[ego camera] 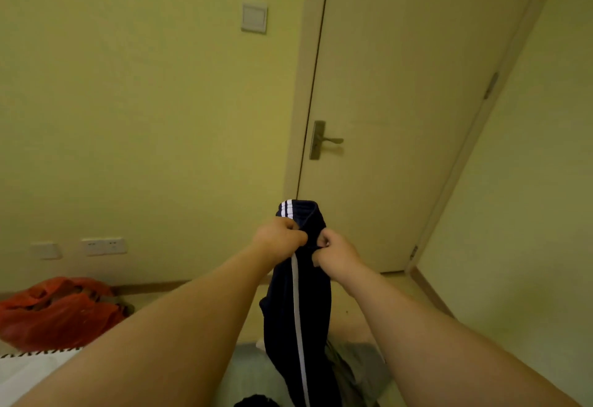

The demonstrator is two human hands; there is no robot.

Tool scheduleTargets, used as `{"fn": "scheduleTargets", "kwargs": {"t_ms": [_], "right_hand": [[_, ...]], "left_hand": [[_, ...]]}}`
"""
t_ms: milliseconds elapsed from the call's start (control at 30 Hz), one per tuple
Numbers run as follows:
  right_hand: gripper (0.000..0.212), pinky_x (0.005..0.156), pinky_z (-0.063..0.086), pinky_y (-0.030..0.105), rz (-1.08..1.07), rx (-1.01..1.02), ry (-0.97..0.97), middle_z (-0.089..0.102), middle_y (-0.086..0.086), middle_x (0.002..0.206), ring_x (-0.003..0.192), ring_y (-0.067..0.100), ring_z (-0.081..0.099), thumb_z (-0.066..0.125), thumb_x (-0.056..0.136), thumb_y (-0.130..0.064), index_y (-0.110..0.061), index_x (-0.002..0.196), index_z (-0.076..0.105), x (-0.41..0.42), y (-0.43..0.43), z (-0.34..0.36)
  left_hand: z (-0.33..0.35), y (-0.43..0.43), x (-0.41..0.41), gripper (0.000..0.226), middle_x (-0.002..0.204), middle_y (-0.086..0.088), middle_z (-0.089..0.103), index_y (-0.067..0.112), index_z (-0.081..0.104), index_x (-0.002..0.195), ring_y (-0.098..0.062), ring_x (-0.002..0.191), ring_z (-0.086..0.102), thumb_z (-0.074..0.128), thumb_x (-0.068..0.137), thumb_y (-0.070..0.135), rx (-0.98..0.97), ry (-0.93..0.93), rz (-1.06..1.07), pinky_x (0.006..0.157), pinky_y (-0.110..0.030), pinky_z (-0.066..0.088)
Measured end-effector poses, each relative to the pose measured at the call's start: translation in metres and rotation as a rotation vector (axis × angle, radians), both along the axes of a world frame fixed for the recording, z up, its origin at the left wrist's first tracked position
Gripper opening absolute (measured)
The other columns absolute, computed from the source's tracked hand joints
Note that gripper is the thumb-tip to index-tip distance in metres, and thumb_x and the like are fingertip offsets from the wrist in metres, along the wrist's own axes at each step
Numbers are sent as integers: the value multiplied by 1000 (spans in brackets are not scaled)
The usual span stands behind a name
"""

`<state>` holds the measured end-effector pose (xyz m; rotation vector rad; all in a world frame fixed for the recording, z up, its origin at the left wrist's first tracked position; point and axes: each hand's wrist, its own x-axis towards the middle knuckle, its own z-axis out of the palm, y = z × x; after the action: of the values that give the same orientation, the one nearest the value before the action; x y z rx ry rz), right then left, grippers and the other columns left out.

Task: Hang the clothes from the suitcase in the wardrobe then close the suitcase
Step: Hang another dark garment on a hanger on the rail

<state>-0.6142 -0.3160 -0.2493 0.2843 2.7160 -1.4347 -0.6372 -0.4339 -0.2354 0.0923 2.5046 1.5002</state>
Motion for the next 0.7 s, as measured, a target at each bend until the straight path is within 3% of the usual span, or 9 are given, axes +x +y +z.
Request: {"fn": "scheduleTargets", "kwargs": {"t_ms": [200, 367, 500, 633, 700], "right_hand": [[32, 46, 22, 23, -65, -32, 214, 36, 1, 61, 54, 17, 31, 45, 76, 8, -18, 63, 32, 11, 0, 85], [27, 53, 26, 26, -186, -67, 365, 42, 4, 67, 63, 18, 37, 47, 75, 6, -17, 65, 36, 24, 13, 149], [25, 53, 26, 27, -232, -93, 405, 42, 6, 70, 64, 19, 37, 49, 74, 7, -15, 67, 37, 37, 19, 170], [28, 53, 26, 27, -260, -99, 413, 41, 7, 69, 65, 20, 37, 51, 73, 6, -16, 65, 35, 50, 17, 176], [30, 53, 26, 28, -265, -109, 409, 40, 6, 68, 65, 19, 36, 51, 73, 6, -17, 64, 34, 57, 15, 178]], "left_hand": [[86, -2, 20, 8, 67, -7, 47, 8, 54, 73, -19, 63, 45, 56, 80, 11, 191, 176, 93, 60, -28, 36], [135, -26, 35, 18, 56, 0, 38, 8, 50, 66, -14, 51, 35, 57, 81, 15, 335, 315, 210, 49, -24, 29], [151, -45, 40, 34, 62, 0, 39, 16, 36, 61, -15, 55, 37, 63, 81, 12, 469, 336, 405, 48, -24, 33], [167, -67, 48, 24, 81, -5, 44, 14, 44, 82, -22, 75, 47, 66, 79, 5, 480, 252, 347, 59, -29, 44], [173, -75, 52, 25, 76, -6, 39, 6, 49, 97, -20, 66, 45, 64, 78, 1, 462, 220, 325, 54, -29, 42]]}}
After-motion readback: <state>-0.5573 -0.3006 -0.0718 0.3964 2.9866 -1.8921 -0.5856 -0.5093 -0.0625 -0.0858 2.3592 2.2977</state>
